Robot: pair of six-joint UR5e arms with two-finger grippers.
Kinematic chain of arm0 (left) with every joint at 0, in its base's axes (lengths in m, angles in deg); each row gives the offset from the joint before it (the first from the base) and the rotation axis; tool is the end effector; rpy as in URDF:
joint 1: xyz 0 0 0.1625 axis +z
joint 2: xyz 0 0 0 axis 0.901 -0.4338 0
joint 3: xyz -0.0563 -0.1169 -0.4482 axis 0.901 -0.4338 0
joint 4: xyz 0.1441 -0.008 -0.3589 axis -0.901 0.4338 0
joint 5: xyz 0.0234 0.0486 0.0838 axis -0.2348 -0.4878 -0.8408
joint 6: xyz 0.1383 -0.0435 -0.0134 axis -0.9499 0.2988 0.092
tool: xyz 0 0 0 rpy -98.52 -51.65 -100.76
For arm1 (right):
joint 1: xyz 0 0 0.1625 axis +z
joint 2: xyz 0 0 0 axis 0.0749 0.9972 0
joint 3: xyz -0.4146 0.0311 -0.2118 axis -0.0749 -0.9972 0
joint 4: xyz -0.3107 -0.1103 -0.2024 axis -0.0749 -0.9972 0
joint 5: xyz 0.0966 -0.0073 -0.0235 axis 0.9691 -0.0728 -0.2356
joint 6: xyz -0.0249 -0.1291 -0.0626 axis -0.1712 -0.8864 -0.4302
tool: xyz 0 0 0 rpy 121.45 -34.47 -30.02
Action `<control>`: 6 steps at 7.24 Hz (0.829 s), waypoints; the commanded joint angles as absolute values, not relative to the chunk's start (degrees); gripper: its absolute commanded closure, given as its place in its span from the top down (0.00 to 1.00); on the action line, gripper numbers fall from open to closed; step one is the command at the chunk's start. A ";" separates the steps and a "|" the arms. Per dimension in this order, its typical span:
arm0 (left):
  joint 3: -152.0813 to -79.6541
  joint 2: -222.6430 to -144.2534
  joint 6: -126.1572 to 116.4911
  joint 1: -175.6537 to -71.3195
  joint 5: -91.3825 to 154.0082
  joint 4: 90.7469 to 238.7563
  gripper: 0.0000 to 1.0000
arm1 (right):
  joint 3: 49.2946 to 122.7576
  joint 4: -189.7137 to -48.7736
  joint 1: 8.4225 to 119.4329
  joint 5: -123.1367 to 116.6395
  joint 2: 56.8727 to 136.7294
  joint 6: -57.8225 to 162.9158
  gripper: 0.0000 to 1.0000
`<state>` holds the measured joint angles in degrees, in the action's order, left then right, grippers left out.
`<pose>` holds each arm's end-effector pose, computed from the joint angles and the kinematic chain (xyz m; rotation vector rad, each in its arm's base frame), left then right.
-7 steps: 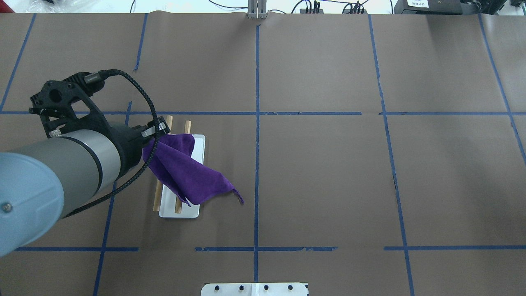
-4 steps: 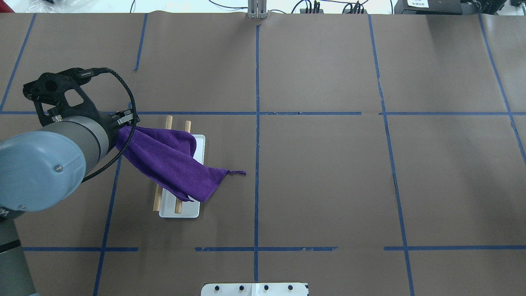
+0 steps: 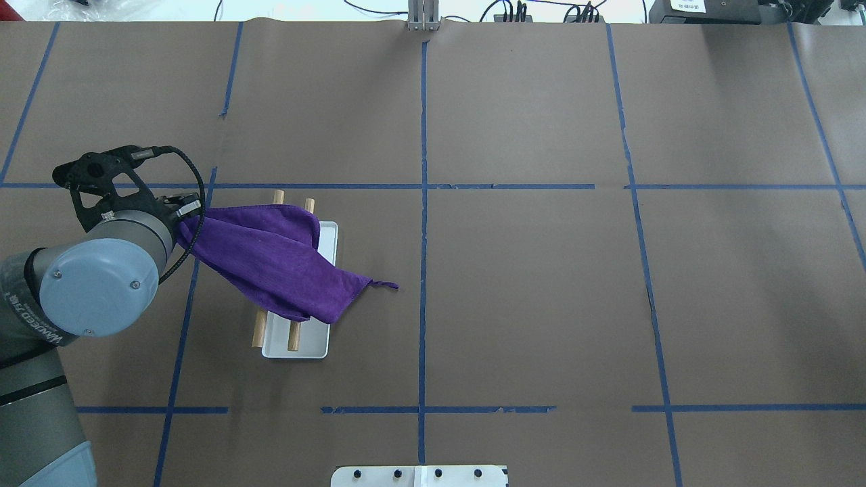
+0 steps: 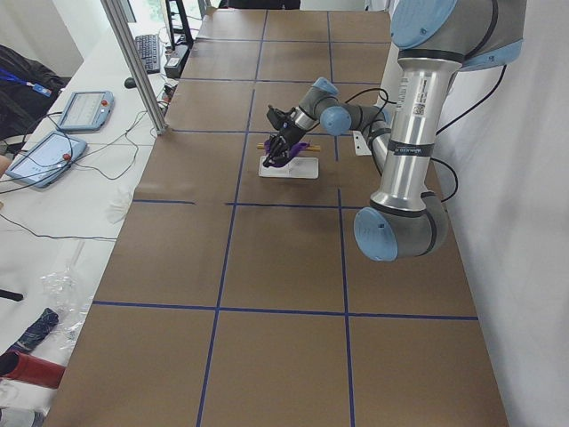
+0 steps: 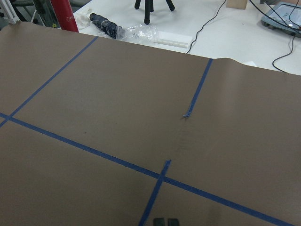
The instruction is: Hang towel on rack
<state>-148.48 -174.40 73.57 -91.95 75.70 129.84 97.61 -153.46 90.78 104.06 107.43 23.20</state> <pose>0.3573 -0.4048 0.4188 0.5364 0.5189 -0.6429 0.0075 -0.5162 0.5801 0.1092 -0.6998 -0.2926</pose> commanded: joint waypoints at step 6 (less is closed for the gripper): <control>-151.72 -172.55 42.22 -101.78 92.00 132.50 1.00 | 97.53 -153.33 90.52 100.38 110.05 24.44 1.00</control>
<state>-151.50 -172.50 51.57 -97.11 86.47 132.49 97.75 -153.26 90.52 100.13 109.70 24.23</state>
